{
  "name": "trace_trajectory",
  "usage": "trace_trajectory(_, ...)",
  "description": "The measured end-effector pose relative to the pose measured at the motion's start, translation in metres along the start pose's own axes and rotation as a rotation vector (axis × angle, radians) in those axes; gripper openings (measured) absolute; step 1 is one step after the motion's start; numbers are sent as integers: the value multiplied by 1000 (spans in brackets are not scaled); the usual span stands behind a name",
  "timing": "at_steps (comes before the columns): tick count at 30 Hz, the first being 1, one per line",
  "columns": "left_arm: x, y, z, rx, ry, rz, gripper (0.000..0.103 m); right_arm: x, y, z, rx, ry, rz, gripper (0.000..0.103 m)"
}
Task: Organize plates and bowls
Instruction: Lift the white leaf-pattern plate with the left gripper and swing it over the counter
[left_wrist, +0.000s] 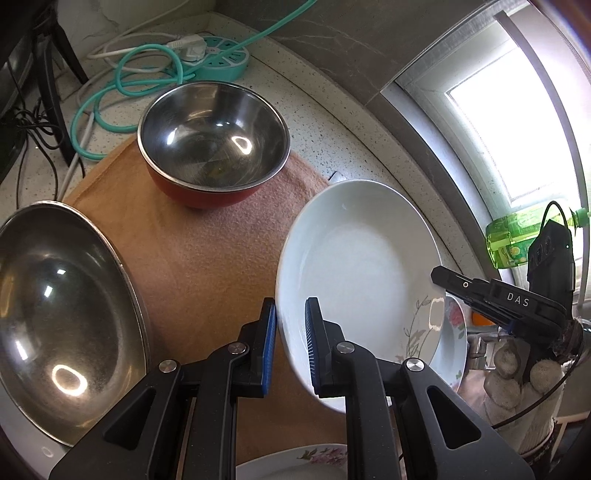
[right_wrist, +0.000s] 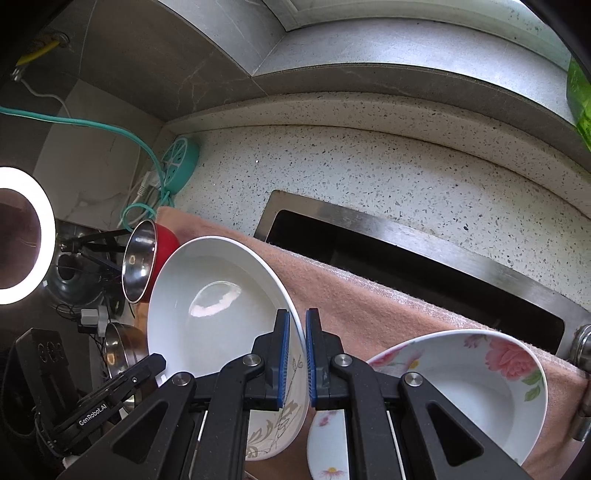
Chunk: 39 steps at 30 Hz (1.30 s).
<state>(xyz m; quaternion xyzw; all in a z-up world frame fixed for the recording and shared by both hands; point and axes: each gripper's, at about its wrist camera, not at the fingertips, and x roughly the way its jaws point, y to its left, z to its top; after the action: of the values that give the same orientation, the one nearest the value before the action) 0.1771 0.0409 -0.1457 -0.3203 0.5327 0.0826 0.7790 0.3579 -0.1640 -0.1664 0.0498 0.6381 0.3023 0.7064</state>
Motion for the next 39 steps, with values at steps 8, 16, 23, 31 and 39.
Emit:
trace_trajectory(8, -19, -4, -4, 34, -5, -19, 13, -24, 9, -15, 5, -29, 7, 8)
trace_trajectory(16, -36, -3, -13, 84, 1, -36, 13, -43, 17, -40, 22, -60, 2, 8)
trace_trajectory(23, -44, 0, -25, 128, 23, -56, 13, -53, 19, -67, 64, -79, -6, 8)
trace_trajectory(31, -53, 7, -37, 163, 45, -75, 13, -54, 22, -98, 114, -91, -15, 8)
trace_trajectory(39, -64, 10, -51, 201, 61, -98, 13, -62, 30, -126, 137, -117, -26, 8)
